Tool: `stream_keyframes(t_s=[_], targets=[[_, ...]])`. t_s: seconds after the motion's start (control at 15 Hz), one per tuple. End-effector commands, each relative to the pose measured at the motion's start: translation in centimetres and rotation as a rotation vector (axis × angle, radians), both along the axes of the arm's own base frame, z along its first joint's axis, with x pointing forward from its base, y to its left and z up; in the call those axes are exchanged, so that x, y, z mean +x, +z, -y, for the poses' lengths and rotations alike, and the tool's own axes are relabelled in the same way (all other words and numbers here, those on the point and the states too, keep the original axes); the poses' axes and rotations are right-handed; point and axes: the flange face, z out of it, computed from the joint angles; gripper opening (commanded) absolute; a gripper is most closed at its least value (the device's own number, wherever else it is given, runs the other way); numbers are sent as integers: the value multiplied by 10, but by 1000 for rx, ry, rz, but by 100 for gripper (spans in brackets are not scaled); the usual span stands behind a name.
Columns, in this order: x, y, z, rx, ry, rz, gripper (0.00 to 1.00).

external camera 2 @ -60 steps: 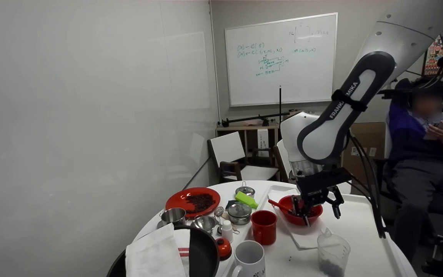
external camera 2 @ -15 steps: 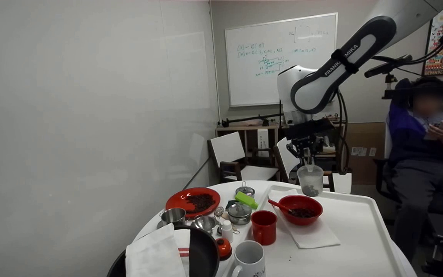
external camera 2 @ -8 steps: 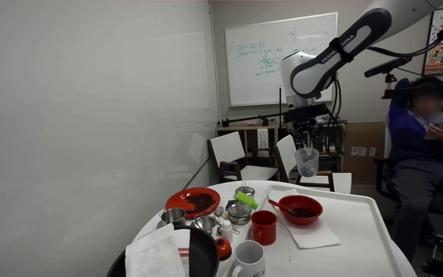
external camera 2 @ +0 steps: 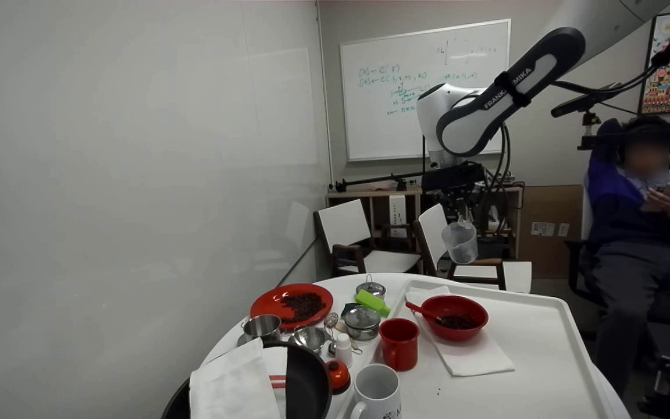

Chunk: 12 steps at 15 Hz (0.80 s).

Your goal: Put the object from the cup to the red bowl

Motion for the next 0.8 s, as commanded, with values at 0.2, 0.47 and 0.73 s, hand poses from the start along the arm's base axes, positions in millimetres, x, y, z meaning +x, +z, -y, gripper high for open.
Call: stream_keyframes(t_s=[0.2, 0.47, 0.73], targets=[[24, -16, -54, -268, -42, -27, 11], [25, -21, -76, -392, -63, -52, 11], [21, -23, -87, -507, -87, -84, 11]])
